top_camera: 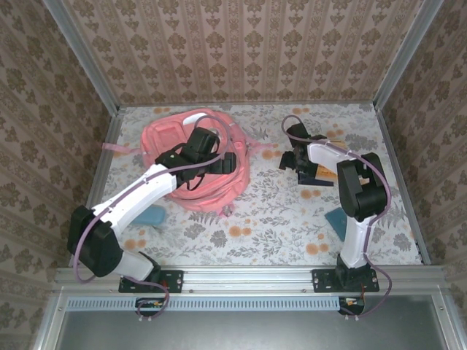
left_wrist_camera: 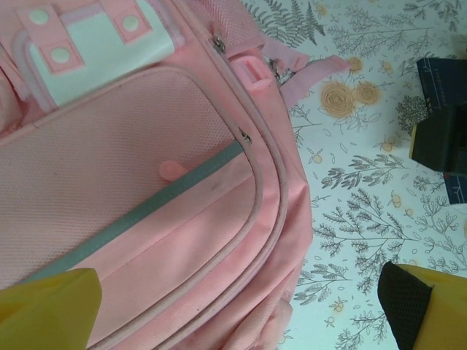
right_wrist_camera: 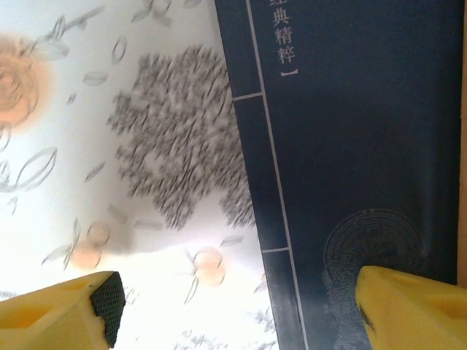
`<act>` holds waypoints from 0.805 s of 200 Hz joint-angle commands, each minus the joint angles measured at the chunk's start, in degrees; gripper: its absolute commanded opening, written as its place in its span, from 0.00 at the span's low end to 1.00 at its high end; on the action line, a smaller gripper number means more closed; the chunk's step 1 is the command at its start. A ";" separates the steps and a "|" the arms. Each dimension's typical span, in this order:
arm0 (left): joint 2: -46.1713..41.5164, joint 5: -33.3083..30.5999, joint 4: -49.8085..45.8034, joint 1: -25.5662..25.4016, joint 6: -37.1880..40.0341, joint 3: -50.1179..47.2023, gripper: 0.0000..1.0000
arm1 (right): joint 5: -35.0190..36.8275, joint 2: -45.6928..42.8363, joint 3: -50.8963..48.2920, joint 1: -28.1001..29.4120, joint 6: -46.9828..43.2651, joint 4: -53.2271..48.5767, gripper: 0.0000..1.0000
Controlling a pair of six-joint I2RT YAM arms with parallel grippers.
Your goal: Pack books, pencil case, and school supplies into a backpack
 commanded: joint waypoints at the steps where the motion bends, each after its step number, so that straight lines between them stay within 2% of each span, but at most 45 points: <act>1: 2.37 2.54 0.25 0.42 -4.23 1.62 1.00 | -10.88 -1.96 -5.18 3.28 4.68 -1.71 0.83; 39: 5.36 6.05 1.41 0.34 -7.71 1.94 1.00 | -16.91 -8.02 -13.23 9.03 13.26 4.88 0.81; 70: 6.38 7.63 2.76 0.34 -9.41 1.01 0.97 | -17.75 -13.27 -16.91 13.92 16.96 7.38 0.79; 97: 6.82 9.67 4.66 0.22 -10.25 0.36 0.93 | -11.56 -15.63 -16.49 13.43 15.23 5.03 0.79; 130: 8.56 12.90 7.26 -0.72 -11.75 0.82 0.87 | -12.39 -12.97 -15.12 10.69 13.13 5.41 0.78; 161: 12.60 16.59 11.39 -2.86 -13.99 3.19 0.76 | -7.84 -12.52 -14.19 8.90 11.85 4.20 0.77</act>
